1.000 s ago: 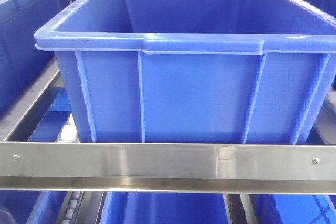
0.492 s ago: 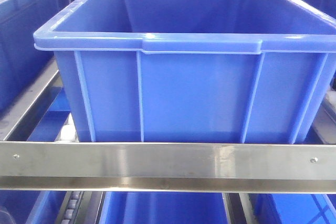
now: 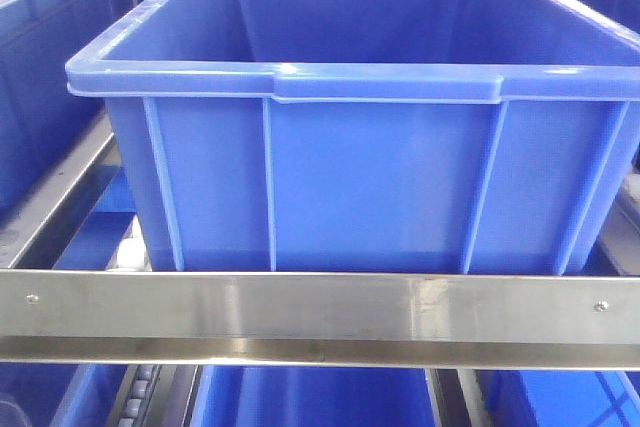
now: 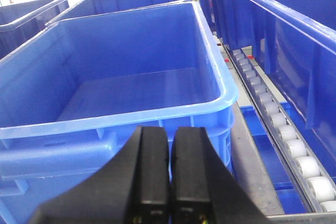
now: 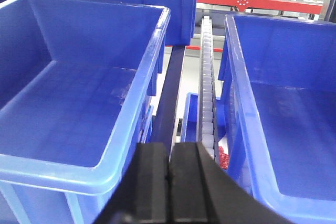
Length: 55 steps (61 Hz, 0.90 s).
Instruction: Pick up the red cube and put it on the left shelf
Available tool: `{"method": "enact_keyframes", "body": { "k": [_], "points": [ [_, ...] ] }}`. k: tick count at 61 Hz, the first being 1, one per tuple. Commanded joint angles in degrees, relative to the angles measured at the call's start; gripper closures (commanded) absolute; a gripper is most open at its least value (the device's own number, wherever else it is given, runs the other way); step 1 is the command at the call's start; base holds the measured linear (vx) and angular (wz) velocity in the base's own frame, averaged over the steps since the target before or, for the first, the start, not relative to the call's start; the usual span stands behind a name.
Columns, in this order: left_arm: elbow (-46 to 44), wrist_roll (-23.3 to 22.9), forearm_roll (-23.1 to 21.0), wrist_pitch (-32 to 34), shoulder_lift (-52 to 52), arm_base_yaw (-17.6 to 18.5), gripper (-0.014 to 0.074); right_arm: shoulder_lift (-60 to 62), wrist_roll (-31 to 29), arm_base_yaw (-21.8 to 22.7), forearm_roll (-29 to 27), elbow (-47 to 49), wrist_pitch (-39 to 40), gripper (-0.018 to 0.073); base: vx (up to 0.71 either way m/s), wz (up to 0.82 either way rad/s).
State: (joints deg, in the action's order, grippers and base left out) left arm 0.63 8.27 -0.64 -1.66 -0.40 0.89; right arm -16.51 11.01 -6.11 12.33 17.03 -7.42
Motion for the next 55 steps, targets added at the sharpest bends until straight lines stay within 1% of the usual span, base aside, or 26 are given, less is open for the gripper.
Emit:
{"method": "enact_keyframes", "body": {
  "k": [1, 20, 25, 35, 45, 50, 55],
  "points": [
    [1.26, 0.03, -0.27, 5.14, 0.47, 0.31, 0.0491, -0.26, -0.12, 0.42, 0.91, 1.64, 5.27, 0.0501, 0.00, 0.00],
    [1.26, 0.03, -0.27, 5.14, 0.47, 0.31, 0.0491, 1.18, -0.12, 0.42, 0.98, 1.20, 5.33, 0.0501, 0.00, 0.00],
    [1.26, 0.03, -0.27, 5.14, 0.47, 0.31, 0.0491, 2.43, -0.12, 0.47, 0.98, -0.24, 5.47, 0.0501, 0.00, 0.00],
    [1.26, 0.03, -0.27, 5.14, 0.47, 0.31, 0.0491, 6.66, -0.12, 0.47, 0.98, -6.92, 5.86, 0.0501, 0.00, 0.00],
    [1.26, 0.03, -0.27, 5.14, 0.47, 0.31, 0.0491, 14.05, -0.01, 0.47, 0.79, -14.46, 6.95, 0.0501, 0.00, 0.00],
    [1.26, 0.03, -0.27, 5.14, 0.47, 0.31, 0.0491, 18.29, -0.01, 0.47, 0.42, -16.85, 7.42, 0.0501, 0.00, 0.00],
    [1.26, 0.03, -0.27, 5.14, 0.47, 0.31, 0.0491, 18.01, 0.11, 0.62, 0.07, -17.29, 7.10, 0.0501, 0.00, 0.00]
  ]
}}
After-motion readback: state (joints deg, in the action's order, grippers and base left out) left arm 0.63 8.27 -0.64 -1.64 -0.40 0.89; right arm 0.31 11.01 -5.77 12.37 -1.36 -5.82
